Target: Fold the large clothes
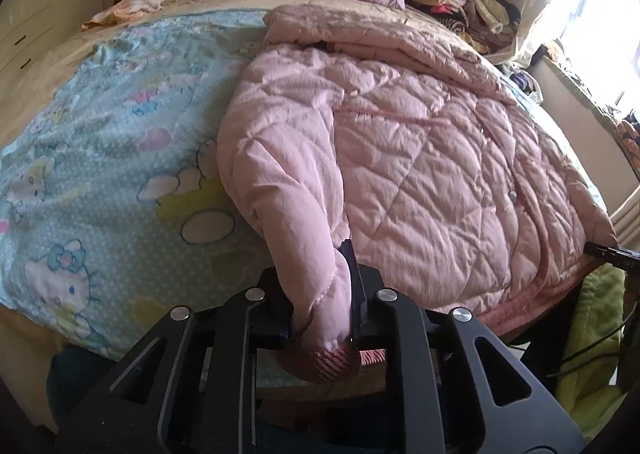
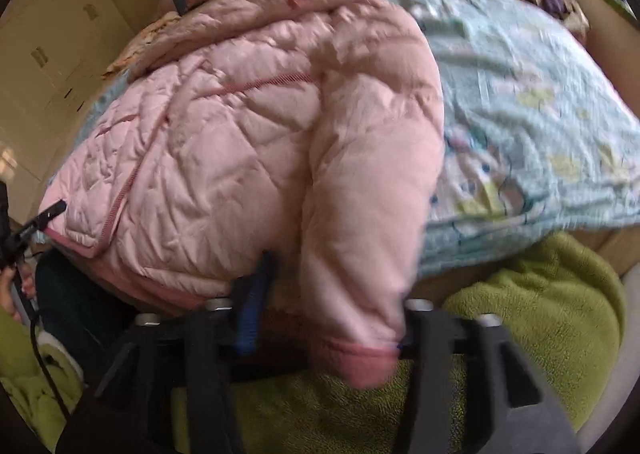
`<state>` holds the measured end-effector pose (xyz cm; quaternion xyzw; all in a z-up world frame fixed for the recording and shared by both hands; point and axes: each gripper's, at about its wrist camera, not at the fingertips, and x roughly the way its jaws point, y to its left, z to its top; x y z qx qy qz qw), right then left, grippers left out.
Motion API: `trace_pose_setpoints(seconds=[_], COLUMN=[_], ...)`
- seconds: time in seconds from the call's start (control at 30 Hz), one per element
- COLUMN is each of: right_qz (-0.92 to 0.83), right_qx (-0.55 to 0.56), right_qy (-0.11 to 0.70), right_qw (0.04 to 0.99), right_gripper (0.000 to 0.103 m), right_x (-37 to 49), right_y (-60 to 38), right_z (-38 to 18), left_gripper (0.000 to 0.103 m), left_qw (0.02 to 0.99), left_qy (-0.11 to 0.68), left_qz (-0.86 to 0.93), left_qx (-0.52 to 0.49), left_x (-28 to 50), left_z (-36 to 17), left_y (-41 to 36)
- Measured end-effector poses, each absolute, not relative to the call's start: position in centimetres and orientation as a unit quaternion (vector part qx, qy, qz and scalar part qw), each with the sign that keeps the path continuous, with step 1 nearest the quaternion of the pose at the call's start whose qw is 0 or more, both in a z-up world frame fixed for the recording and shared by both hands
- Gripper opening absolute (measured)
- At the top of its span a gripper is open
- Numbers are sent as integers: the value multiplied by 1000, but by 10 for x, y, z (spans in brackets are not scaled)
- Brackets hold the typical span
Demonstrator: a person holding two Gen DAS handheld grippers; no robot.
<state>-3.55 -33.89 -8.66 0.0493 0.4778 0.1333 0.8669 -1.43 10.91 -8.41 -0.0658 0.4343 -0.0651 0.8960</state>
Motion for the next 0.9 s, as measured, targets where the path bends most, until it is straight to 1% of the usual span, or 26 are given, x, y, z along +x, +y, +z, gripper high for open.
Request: trace_pose_setpoints(seconds=[0.03,0.1,0.33,0.6,0.9], right_qz=[139,146,161,170,173], right_qx=[55,62,84,94,105], right_qy=[463,434,376,347,335], right_qw=[874,887,909,917,920], right_gripper=[17,15,14,14,14], right_x=[-36,-36,-26,-2,24], right_y=[-340,-342,-348,-349,-347], right_z=[-79,-63,-26,4,22], left_gripper=[12,12,12,12,12], left_qw=[899,904,917,924,931], left_qy=[428,418,387,368,352], left_qz=[-66,-67,-68,-57,-47], left_qx=[-65,-66,-69,-82,-90], left_x=[-13,-11,2,21,40], left_z=[-80,-73,-47,-26,-8], left_y=[110,111,111,113,113])
